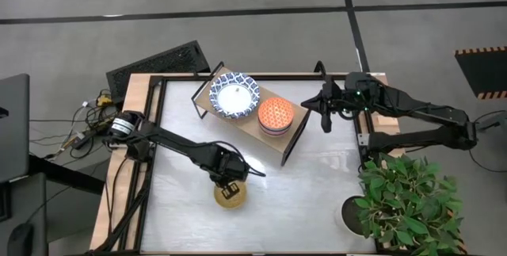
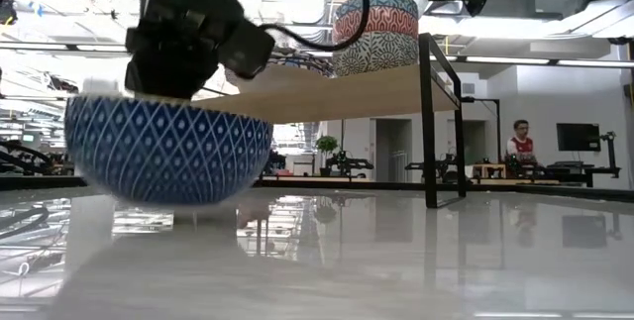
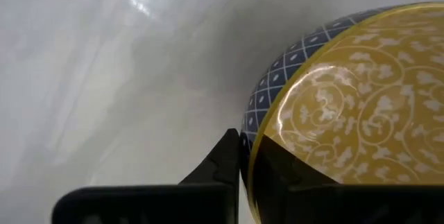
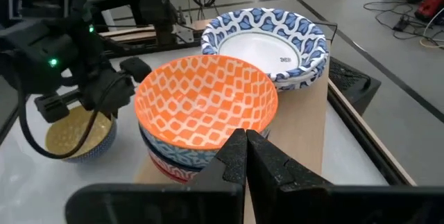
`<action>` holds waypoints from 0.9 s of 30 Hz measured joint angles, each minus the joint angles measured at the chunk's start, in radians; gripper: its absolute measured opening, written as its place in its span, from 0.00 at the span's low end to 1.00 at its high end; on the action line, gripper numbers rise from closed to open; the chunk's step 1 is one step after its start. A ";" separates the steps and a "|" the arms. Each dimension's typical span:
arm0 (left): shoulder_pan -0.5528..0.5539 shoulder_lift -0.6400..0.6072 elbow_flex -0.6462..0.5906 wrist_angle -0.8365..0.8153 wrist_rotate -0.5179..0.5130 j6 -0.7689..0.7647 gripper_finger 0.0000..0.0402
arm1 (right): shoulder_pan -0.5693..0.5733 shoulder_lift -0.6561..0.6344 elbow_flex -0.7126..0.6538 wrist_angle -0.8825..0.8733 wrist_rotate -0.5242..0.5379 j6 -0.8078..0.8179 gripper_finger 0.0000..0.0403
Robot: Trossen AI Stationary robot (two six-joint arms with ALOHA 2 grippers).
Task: Place and stack bowls onto a shelf
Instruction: Stack the yellow bowl on top of the orange bowl on the shelf
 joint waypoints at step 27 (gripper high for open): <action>0.412 -0.212 0.780 -0.359 -0.193 -0.106 0.00 | -0.007 0.000 0.000 -0.004 0.051 0.000 0.07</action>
